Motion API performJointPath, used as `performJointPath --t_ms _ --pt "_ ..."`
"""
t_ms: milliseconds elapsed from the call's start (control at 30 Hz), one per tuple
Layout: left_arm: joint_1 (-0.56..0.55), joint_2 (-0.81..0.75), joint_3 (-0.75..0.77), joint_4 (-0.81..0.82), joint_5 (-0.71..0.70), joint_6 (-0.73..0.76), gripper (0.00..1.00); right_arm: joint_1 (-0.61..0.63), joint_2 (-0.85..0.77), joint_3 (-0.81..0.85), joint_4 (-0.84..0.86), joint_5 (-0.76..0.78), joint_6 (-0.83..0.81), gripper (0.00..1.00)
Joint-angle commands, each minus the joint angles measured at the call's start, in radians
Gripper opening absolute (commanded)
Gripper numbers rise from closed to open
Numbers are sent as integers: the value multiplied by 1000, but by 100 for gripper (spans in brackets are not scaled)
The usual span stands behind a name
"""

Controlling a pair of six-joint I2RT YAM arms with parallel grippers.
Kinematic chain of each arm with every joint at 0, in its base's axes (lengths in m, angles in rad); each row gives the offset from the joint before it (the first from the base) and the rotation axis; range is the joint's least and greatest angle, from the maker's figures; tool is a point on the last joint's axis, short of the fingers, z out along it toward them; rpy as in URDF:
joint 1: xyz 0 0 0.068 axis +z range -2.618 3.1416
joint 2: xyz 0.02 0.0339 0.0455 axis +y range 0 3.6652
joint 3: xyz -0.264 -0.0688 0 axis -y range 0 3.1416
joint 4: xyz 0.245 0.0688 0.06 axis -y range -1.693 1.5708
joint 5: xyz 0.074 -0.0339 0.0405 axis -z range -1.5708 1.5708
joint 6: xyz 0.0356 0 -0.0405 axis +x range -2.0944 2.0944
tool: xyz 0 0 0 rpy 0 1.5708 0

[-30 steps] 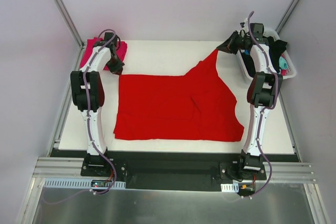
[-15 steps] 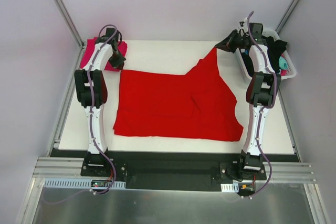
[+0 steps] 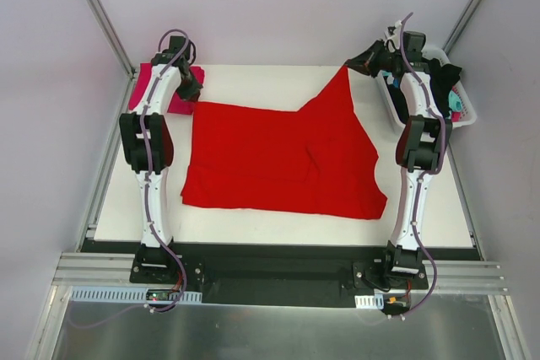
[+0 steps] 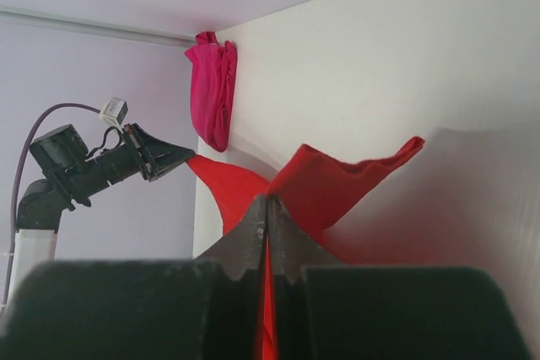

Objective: Fold and stack the t-shirts

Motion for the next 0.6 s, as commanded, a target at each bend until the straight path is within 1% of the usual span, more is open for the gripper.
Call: performJointPath --t_ms 0,200,400,567 --pt "-3 -105 -36 -17 -38 37 0 -4 -144 -57 94 -59 38 1" --pt "14 -194 -148 -15 -81 41 0 -21 -206 -144 109 -102 53 1" --pt "21 -220 -163 -17 -67 37 0 -33 -278 -191 109 -122 56 1" --pt "23 -252 -191 -15 -65 40 0 -33 -342 -266 109 -130 55 1"
